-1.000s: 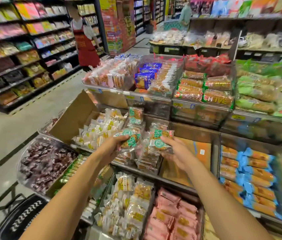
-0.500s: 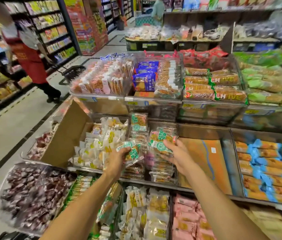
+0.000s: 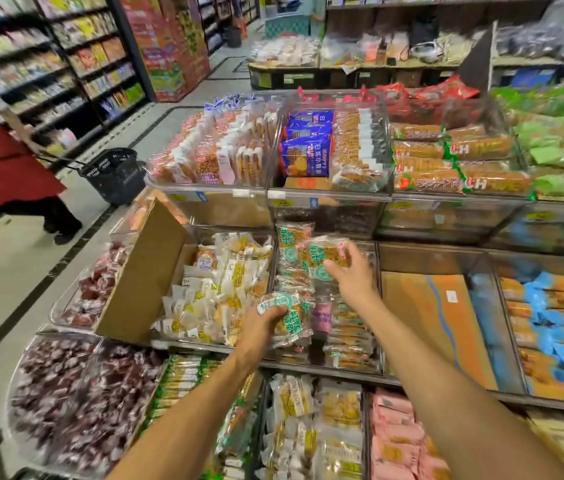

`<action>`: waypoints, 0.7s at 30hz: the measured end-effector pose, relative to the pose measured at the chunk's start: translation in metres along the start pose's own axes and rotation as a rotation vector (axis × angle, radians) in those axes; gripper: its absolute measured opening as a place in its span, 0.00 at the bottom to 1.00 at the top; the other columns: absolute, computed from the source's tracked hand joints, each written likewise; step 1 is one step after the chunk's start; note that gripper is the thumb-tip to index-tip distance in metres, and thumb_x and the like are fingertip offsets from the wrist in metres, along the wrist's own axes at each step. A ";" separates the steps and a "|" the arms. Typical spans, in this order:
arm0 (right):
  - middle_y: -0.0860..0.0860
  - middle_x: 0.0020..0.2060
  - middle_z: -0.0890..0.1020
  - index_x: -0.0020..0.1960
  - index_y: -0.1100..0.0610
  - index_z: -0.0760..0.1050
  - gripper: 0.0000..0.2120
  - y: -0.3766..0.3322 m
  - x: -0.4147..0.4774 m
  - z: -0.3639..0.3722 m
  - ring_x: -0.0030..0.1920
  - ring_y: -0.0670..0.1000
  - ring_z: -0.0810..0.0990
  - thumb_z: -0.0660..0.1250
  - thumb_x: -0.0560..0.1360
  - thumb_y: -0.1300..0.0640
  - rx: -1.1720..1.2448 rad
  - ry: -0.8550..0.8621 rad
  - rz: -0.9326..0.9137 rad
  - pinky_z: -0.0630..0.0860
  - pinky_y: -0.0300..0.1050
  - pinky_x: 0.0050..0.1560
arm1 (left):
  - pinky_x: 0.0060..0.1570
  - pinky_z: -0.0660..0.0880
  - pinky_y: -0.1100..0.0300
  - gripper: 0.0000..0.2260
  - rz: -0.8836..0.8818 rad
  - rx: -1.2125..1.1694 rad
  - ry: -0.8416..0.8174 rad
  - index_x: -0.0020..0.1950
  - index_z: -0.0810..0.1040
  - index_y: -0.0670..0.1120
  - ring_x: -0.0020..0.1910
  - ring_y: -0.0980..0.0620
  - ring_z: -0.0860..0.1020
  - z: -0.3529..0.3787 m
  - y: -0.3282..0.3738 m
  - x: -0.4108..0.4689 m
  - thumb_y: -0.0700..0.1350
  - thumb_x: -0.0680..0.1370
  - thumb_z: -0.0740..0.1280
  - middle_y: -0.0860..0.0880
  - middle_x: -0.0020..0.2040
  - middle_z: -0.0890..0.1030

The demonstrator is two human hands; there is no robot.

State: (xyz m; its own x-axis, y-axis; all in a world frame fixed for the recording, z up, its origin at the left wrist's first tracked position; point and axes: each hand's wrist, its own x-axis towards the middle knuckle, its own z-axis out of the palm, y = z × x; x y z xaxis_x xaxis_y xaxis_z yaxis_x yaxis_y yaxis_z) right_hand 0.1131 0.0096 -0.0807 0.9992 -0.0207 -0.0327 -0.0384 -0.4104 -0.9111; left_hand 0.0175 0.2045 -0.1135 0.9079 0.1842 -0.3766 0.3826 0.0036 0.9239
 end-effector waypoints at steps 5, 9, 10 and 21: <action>0.45 0.57 0.78 0.72 0.45 0.71 0.19 -0.020 0.029 0.005 0.57 0.49 0.76 0.69 0.82 0.52 -0.498 -0.122 -0.411 0.72 0.47 0.51 | 0.46 0.73 0.57 0.09 -0.017 0.004 0.005 0.55 0.74 0.46 0.49 0.51 0.81 0.003 0.003 -0.005 0.49 0.81 0.71 0.49 0.50 0.84; 0.48 0.64 0.80 0.74 0.48 0.71 0.23 -0.032 0.048 0.019 0.62 0.53 0.74 0.71 0.81 0.52 -0.748 -0.169 -0.562 0.77 0.54 0.56 | 0.54 0.76 0.50 0.14 -0.030 0.004 0.005 0.61 0.70 0.47 0.58 0.47 0.80 0.004 0.007 -0.012 0.51 0.81 0.71 0.47 0.57 0.83; 0.48 0.64 0.81 0.74 0.49 0.72 0.23 -0.032 0.053 0.023 0.62 0.54 0.74 0.72 0.80 0.52 -0.770 -0.166 -0.575 0.78 0.55 0.56 | 0.56 0.76 0.49 0.17 -0.032 0.007 0.006 0.63 0.70 0.45 0.58 0.48 0.80 0.004 0.008 -0.012 0.51 0.81 0.70 0.48 0.57 0.83; 0.55 0.71 0.67 0.78 0.57 0.63 0.39 0.008 0.037 0.051 0.61 0.47 0.73 0.80 0.73 0.53 -0.313 0.196 -0.281 0.76 0.43 0.64 | 0.44 0.72 0.58 0.09 0.010 0.000 0.005 0.58 0.70 0.50 0.50 0.56 0.77 0.009 0.019 -0.022 0.49 0.83 0.68 0.52 0.53 0.80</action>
State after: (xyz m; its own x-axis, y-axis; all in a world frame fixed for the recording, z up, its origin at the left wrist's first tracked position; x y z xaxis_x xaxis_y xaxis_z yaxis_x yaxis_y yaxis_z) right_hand 0.1496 0.0522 -0.1097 0.9523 -0.0286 0.3038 0.2043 -0.6800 -0.7042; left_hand 0.0064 0.1913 -0.0886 0.9109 0.1890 -0.3668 0.3733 0.0014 0.9277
